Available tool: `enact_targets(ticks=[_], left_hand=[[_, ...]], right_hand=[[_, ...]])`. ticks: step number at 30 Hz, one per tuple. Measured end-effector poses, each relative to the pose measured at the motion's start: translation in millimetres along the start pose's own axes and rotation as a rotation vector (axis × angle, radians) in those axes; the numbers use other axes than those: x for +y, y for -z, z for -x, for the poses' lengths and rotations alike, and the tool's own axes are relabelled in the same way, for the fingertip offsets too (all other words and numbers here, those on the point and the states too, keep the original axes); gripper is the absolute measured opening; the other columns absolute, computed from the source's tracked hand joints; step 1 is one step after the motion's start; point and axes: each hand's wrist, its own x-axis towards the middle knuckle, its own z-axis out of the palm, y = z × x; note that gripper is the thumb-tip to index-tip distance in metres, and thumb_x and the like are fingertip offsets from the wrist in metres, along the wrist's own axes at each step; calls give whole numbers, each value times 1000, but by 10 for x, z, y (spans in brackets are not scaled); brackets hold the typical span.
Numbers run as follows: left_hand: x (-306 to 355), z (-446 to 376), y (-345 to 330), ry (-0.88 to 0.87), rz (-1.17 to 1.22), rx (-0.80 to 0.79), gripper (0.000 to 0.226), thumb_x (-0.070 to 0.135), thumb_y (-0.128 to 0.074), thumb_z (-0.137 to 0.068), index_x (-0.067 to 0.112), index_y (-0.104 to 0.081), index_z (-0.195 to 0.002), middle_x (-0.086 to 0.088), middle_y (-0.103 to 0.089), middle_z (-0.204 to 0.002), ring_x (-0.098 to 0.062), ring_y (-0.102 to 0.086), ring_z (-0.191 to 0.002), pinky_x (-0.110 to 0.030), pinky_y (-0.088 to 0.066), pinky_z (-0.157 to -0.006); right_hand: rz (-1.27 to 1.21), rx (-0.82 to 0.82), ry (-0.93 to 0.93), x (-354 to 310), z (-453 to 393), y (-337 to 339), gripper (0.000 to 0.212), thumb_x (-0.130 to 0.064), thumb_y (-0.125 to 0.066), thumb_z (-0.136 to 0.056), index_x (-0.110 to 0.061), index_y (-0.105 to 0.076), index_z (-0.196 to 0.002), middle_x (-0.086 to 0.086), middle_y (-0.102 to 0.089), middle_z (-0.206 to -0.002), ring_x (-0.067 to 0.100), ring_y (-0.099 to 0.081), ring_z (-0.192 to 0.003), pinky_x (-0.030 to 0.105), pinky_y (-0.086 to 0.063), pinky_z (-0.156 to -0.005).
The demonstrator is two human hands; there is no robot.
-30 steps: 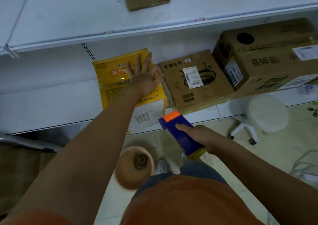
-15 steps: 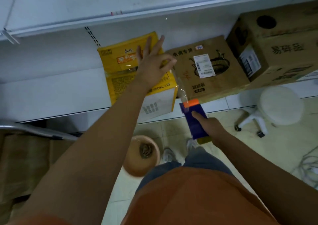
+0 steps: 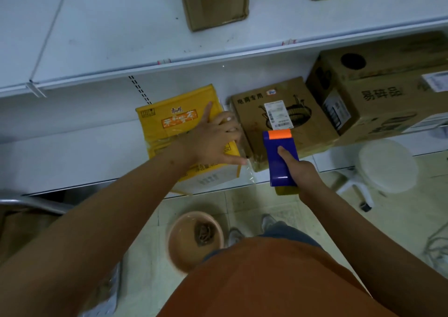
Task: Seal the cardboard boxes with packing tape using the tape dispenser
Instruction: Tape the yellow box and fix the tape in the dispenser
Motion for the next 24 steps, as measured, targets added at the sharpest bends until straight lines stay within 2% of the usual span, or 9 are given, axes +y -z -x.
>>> enact_targets(ticks=[2, 3, 5, 7, 10, 15, 18, 21, 24], left_hand=[[-10, -40, 118, -10, 15, -13, 56, 78, -39, -86, 35, -68, -109, 7, -42, -151, -27, -11, -150, -66, 7, -117], [-17, -49, 144, -44, -1, 53, 47, 69, -44, -91, 36, -71, -110, 6, -48, -147, -28, -19, -147, -64, -1, -118], [-76, -41, 133, -139, -16, 216, 35, 51, -49, -97, 31, -75, -111, 6, -65, -126, -24, -44, -129, -52, -29, -113], [-205, 3, 38, -125, 128, 303, 34, 42, -50, -99, 25, -76, -112, 5, -70, -113, -19, -52, -114, -39, -41, -99], [-307, 104, -123, 15, 361, 388, 37, 40, -46, -100, 22, -77, -108, 2, -69, -117, -19, -50, -123, -39, -39, -105], [-245, 134, -205, 109, 257, 337, 35, 53, -49, -96, 29, -74, -97, 11, -61, -131, -15, -35, -141, -40, -30, -112], [-265, 142, -236, 78, 177, 374, 12, 35, -67, -87, 28, -70, -96, 10, -59, -131, -19, -34, -142, -40, -30, -109], [-278, 130, -236, 29, 166, 347, 14, 25, -66, -88, 25, -68, -102, 5, -58, -136, -24, -31, -145, -45, -25, -117], [-331, 118, -213, 2, 211, 285, 12, 24, -65, -93, 26, -68, -104, 4, -54, -142, -23, -24, -149, -49, -15, -122]], right_hand=[[-26, -6, -7, -31, -21, 10, 60, -63, -65, -81, -10, -57, -109, 9, -67, -102, 23, -66, -94, 30, -51, -73], [-36, -12, -16, -38, -34, 18, 63, -63, -66, -80, -10, -58, -112, 10, -68, -104, 24, -66, -94, 31, -52, -75], [-70, -34, -44, -51, -47, 27, 63, -61, -68, -80, -10, -58, -115, 11, -69, -106, 25, -67, -95, 34, -54, -79], [-92, -48, -56, -58, -48, 24, 60, -59, -68, -81, -10, -58, -114, 12, -69, -104, 25, -67, -93, 33, -53, -75], [-79, -55, -61, -57, -43, -5, 59, -59, -68, -81, -9, -59, -111, 10, -68, -97, 22, -65, -86, 31, -49, -68], [-79, -84, -61, -42, -16, -88, 59, -59, -69, -80, -10, -58, -111, 12, -68, -102, 25, -66, -91, 36, -52, -81], [-55, -93, -55, -52, 15, -144, 51, -59, -68, -81, -13, -57, -100, 12, -68, -101, 24, -65, -90, 37, -52, -84], [-42, -113, -32, -64, 58, -182, 50, -60, -68, -80, -15, -57, -98, 11, -69, -102, 26, -66, -94, 39, -53, -90], [-33, -142, 9, -90, 149, -199, 52, -60, -67, -81, -13, -59, -101, 10, -69, -99, 24, -67, -91, 34, -53, -79]])
